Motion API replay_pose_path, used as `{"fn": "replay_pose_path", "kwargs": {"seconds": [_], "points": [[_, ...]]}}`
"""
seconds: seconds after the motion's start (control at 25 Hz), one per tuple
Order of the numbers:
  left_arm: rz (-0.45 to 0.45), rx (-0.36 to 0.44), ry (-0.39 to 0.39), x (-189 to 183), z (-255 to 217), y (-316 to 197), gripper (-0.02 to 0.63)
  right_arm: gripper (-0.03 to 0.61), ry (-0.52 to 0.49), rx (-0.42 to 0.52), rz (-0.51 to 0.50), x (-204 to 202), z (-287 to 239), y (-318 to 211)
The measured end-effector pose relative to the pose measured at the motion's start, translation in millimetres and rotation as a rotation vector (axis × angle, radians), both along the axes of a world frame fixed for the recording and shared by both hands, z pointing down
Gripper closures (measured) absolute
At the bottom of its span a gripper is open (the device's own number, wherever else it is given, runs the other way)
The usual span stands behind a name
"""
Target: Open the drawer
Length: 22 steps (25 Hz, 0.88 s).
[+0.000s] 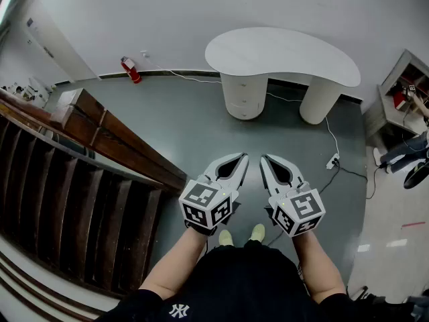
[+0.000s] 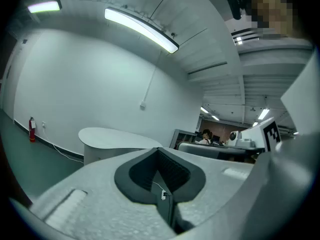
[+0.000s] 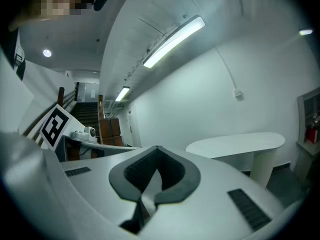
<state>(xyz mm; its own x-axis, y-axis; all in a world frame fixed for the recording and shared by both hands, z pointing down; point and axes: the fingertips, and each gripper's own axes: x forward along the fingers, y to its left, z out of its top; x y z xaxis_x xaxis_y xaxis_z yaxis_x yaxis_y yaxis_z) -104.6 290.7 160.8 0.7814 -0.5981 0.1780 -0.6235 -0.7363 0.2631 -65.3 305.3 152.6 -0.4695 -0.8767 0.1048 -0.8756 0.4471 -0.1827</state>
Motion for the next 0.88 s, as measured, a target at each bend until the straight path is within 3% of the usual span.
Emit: {"fn": "replay_pose_path", "kwargs": {"seconds": [0.52,0.88], "points": [[-0.007,-0.003,0.0,13,3,-3,0.607,0.565,-0.002,-0.005,0.0,14,4,-4],[-0.027,-0.01,-0.009,14,7,-9,0.607,0.564,-0.075,-0.002,0.0,26,5,-8]]}}
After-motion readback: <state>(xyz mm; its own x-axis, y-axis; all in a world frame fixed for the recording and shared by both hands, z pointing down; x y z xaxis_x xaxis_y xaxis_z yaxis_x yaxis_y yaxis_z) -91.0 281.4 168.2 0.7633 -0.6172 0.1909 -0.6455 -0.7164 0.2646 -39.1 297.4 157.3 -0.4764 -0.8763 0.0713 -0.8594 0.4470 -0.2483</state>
